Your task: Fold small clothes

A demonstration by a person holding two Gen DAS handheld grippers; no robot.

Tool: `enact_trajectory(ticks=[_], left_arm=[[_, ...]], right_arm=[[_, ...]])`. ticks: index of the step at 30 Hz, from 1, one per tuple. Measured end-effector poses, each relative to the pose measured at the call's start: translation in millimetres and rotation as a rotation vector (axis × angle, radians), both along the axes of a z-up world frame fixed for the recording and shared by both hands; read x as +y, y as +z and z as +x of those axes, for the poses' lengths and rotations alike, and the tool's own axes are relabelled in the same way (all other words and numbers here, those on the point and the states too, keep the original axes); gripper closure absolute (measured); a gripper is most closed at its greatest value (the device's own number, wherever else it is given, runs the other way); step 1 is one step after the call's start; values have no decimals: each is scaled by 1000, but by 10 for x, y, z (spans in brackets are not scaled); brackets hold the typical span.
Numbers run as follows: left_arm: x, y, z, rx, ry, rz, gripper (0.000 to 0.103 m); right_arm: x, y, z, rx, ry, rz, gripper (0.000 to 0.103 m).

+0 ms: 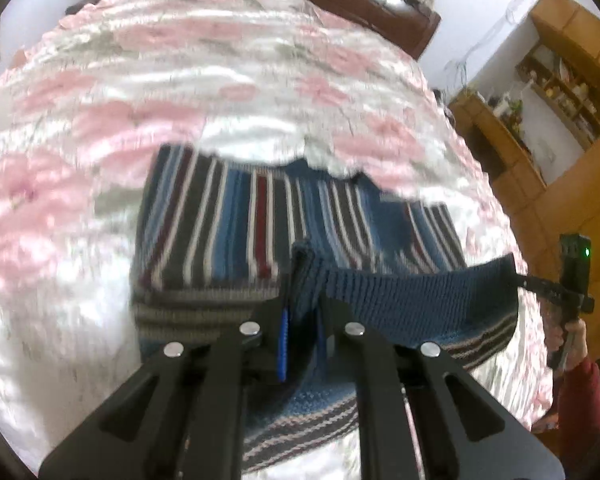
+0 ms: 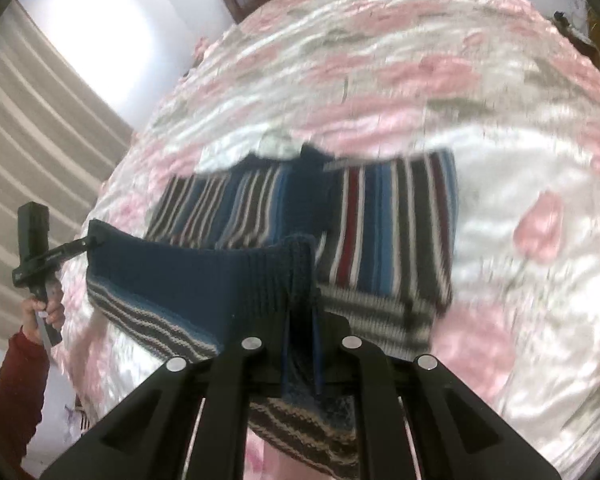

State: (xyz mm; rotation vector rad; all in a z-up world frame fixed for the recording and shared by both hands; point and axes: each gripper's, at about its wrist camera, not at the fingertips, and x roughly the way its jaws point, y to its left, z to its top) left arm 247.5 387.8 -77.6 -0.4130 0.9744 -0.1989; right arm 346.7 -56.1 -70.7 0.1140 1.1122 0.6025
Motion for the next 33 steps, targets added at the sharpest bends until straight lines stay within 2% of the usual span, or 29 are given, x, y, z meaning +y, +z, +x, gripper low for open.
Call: enact_trajectory(ticks=[4, 8, 12, 16, 24, 30, 31, 32, 33], left_arm=[[42, 121, 407, -43, 37, 33, 94], [96, 97, 879, -57, 73, 44, 94], [62, -53, 1251, -53, 75, 78, 94], [30, -343, 1542, -22, 71, 116, 94], [81, -951, 1795, 68, 87, 164, 93], [164, -1239, 1840, 131, 114, 161, 85], [181, -1241, 1835, 133, 124, 146, 82], [188, -1228, 1828, 137, 129, 137, 79], [206, -1201, 1816, 146, 141, 118, 71]], right_arm=[[90, 114, 382, -26, -43, -14, 94], [149, 94, 859, -13, -92, -20, 94], [263, -86, 1242, -3, -119, -78, 94], [317, -342, 1500, 17, -144, -108, 94], [324, -996, 1748, 86, -179, -177, 94], [274, -1199, 1767, 117, -206, -170, 91], [262, -1179, 1759, 120, -212, -163, 88], [239, -1150, 1743, 125, -220, -157, 79], [219, -1113, 1725, 124, -225, -161, 74]])
